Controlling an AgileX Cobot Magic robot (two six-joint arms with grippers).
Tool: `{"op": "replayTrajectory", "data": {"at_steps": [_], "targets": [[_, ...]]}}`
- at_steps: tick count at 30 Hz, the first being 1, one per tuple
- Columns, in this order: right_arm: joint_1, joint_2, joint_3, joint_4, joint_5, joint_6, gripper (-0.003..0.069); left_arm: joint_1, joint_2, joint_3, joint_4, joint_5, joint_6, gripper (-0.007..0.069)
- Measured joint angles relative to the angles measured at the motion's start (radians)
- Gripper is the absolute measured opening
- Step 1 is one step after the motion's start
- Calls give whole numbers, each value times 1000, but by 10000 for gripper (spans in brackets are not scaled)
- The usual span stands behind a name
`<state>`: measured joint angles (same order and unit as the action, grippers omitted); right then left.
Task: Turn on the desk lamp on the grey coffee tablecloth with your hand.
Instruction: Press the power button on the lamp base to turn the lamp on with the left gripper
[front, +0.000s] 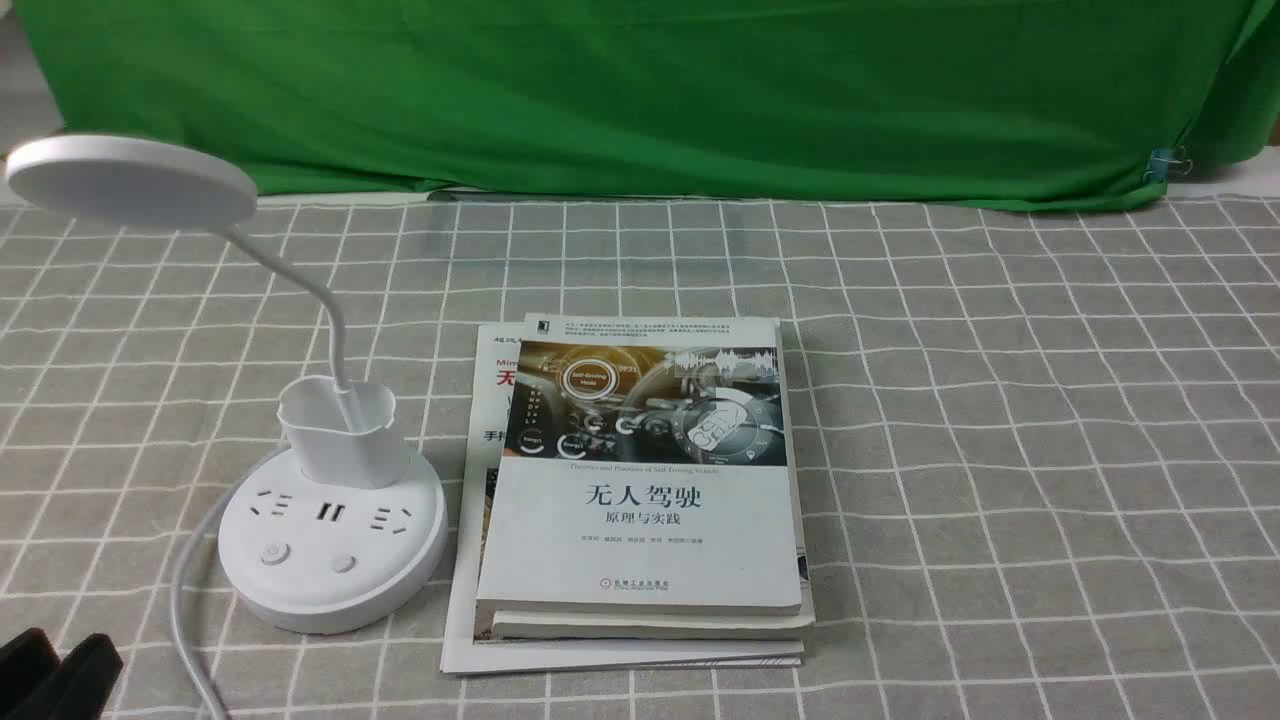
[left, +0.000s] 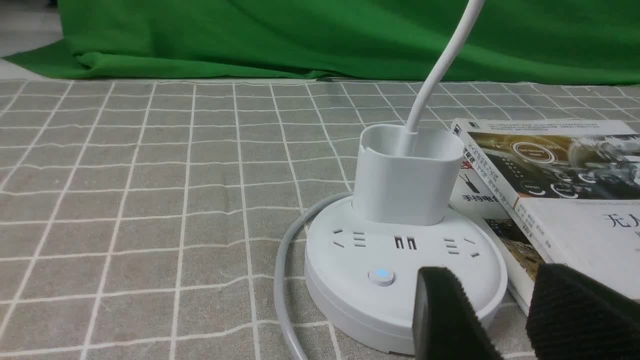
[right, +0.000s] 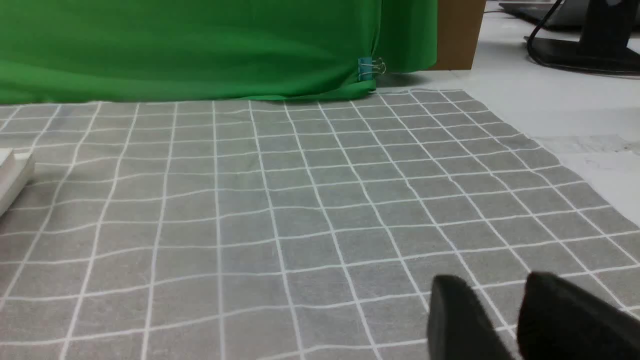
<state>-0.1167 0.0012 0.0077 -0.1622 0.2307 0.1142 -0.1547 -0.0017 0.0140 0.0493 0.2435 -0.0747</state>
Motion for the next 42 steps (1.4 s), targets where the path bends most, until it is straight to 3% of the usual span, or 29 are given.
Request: {"op": "replayTrajectory", "data": {"at_steps": [27, 42], "targets": [[0, 0, 0, 0, 0, 0, 245, 0, 0, 0, 29, -2, 3, 237], [0, 0, 0, 0, 0, 0, 245, 0, 0, 0, 37, -285, 33, 237]]}}
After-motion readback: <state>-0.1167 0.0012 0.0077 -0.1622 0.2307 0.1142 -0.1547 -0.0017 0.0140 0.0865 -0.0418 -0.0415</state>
